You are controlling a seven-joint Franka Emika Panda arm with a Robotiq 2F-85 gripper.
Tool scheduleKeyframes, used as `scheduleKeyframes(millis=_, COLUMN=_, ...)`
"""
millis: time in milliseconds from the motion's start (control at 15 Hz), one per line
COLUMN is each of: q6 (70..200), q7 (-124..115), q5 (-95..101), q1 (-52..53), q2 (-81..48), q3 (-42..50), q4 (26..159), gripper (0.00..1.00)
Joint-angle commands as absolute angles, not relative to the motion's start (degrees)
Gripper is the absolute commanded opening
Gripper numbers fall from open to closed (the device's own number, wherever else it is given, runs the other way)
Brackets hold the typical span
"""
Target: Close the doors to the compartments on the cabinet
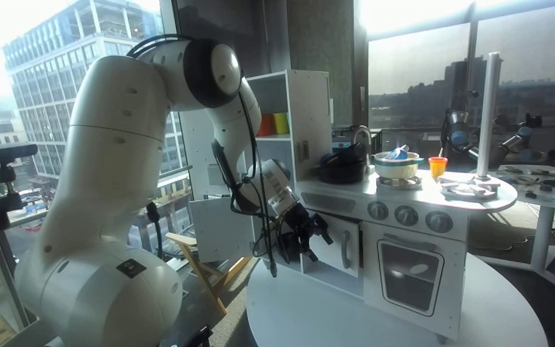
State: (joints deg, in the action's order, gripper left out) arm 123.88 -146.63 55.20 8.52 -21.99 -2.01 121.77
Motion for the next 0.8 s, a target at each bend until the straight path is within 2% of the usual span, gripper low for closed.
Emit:
scheduleKeyframes(millis=0, q6=135.1, q7=-155.8, q5=62.4, q1=7.1, q2=-18.5, q3=0.3, q4=126.8, gripper=1.0)
scheduleKeyframes(millis=133, q6=141.0, q7=-161.4, q5=67.4, q1=6.4, q2=-17.2, q3=1.4, q4=129.0, gripper=1.0)
scheduleKeyframes(millis=200, q6=143.9, q7=-156.3, q5=64.1, q1=11.0, q2=-15.3, q3=8.1, q4=127.4, gripper=1.0)
scheduleKeyframes(millis=400, q6=151.2, q7=-158.0, q5=68.3, q1=10.1, q2=-12.0, q3=9.2, q4=132.3, gripper=1.0)
scheduleKeyframes(millis=467, q6=148.4, q7=-156.0, q5=68.5, q1=7.9, q2=-10.3, q3=5.5, q4=134.4, gripper=1.0)
scheduleKeyframes(millis=733, q6=135.1, q7=-142.5, q5=60.7, q1=9.5, q2=-4.6, q3=-0.7, q4=139.1, gripper=1.0)
